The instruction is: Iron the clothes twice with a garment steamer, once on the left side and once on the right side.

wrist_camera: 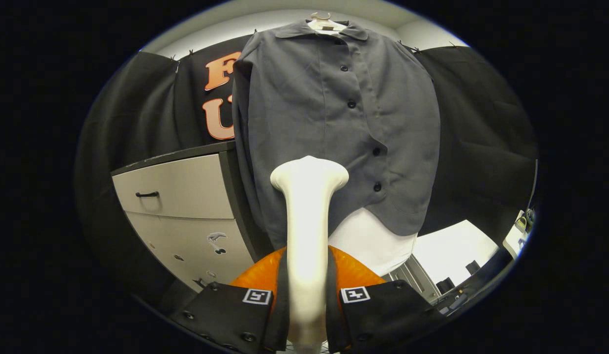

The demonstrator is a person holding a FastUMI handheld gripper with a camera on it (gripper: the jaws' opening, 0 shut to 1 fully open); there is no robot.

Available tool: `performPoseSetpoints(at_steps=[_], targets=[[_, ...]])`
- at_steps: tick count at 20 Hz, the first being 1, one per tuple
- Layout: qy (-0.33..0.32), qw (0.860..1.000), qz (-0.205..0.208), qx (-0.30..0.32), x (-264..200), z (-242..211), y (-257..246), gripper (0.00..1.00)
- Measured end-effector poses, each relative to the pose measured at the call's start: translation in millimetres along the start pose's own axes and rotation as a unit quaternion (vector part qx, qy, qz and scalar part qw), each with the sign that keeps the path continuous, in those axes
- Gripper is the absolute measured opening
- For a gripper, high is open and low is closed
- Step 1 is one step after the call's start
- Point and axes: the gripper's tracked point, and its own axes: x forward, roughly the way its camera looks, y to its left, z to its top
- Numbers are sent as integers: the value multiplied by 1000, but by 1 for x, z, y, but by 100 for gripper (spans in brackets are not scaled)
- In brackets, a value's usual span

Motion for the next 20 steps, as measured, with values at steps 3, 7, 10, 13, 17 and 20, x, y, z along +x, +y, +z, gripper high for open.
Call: performPoseSetpoints(at_steps=[3, 7, 10, 13, 17, 20], targets=[[-34, 999, 6, -15, -36, 33, -4, 38], [-79, 997, 7, -20, -77, 83, -22, 37], [-116, 993, -7, -22, -103, 124, -53, 37], [-147, 989, -23, -19, -110, 165, -90, 37], [-168, 986, -18, 4, -99, 209, -122, 37], [-173, 984, -14, 26, -80, 231, -141, 37]])
